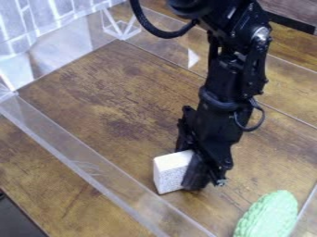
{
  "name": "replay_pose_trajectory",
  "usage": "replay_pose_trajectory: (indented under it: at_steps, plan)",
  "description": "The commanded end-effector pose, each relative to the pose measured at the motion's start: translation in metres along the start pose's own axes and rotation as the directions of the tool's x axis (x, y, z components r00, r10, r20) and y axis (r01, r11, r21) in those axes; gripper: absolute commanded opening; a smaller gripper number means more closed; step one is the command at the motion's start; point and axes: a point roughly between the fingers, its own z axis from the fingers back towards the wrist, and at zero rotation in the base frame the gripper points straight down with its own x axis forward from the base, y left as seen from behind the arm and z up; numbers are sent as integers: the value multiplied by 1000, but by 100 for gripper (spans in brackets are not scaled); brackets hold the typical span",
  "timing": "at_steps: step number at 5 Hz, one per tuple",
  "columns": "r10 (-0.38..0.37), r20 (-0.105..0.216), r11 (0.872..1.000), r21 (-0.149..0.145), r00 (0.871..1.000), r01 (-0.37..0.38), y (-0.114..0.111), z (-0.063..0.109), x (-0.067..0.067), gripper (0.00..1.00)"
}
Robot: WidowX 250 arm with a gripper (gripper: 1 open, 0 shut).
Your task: Put the white object in the blue tray
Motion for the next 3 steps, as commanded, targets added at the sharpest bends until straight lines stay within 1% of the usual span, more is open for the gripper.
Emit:
replay_pose_trajectory:
  at_steps: [1, 3]
  plan:
    - [32, 78, 999, 20, 996, -34, 12, 23, 4, 0]
    - [49, 89, 999, 17, 995, -51, 12, 30, 4, 0]
